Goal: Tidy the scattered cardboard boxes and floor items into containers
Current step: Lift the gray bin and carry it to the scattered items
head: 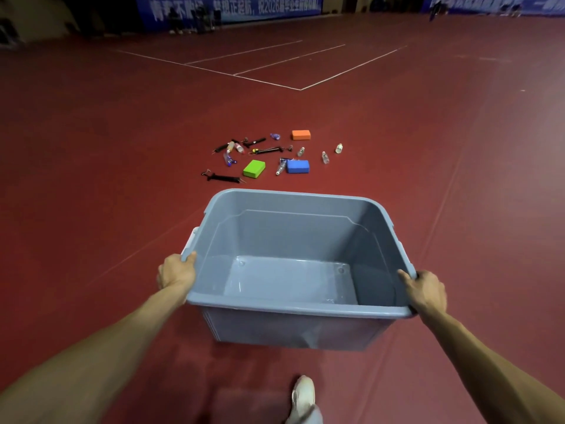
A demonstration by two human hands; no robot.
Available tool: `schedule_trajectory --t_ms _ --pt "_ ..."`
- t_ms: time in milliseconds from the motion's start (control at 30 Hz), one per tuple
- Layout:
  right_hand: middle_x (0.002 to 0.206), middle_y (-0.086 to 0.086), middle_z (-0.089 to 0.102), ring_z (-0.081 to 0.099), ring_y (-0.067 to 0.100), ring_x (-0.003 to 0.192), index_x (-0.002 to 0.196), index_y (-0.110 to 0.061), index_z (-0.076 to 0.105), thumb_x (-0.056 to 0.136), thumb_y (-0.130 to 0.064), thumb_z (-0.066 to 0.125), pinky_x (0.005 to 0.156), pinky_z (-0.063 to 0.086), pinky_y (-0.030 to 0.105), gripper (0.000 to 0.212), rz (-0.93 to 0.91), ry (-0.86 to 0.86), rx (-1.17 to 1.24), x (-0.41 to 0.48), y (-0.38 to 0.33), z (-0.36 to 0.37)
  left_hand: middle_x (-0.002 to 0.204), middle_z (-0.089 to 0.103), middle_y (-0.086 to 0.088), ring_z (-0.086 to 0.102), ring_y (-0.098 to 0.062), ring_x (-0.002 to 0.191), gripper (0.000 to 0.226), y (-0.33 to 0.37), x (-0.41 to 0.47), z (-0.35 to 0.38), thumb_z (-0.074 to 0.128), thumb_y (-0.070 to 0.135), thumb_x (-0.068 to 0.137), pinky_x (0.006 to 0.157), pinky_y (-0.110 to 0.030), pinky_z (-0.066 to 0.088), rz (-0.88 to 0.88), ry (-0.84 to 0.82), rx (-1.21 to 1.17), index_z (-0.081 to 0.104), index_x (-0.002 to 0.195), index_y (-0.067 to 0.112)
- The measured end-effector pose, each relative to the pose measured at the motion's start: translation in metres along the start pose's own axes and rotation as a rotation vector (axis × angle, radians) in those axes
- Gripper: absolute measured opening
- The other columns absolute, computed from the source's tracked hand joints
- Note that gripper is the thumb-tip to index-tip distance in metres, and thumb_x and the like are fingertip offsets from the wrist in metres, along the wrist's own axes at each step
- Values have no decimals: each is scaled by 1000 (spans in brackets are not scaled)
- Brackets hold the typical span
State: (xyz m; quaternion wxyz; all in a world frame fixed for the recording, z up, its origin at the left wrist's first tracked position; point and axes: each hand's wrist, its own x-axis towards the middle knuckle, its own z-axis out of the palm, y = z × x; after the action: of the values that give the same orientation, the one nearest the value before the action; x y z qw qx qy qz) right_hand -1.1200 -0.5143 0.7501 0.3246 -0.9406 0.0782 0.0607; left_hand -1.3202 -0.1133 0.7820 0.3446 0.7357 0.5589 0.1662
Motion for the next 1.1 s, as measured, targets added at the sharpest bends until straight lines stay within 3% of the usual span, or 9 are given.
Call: schedule_trajectory --t_ms 200,700,1000,1100 --pt "102 25 67 61 44 95 100 -4 66 88 -40 58 70 41 37 39 28 -75 15 140 -81 49 113 62 -32 55 -48 109 41 88 110 62 58 35 90 91 -44 44 -40 12 29 67 108 0" --pt "95 24 69 64 42 89 101 -4 69 86 -37 58 77 52 42 38 4 -58 -21 407 -296 163 107 68 -26 60 -42 104 39 241 404 193 66 35 84 90 -43 49 -116 6 -126 70 102 2" --pt "83 20 64 57 36 76 100 -2 69 88 -32 57 65 42 34 35 32 -58 -44 548 -418 219 110 66 -27 58 -44 105 39 347 572 260 64 33 87 89 -42 47 -125 -46 -93 68 106 -1" --pt "87 22 67 60 39 78 99 -4 69 86 -34 57 67 46 36 35 64 -46 -28 605 -445 235 112 64 -26 57 -43 106 39 384 616 297 61 35 88 90 -42 46 -129 -64 -65 66 108 2"
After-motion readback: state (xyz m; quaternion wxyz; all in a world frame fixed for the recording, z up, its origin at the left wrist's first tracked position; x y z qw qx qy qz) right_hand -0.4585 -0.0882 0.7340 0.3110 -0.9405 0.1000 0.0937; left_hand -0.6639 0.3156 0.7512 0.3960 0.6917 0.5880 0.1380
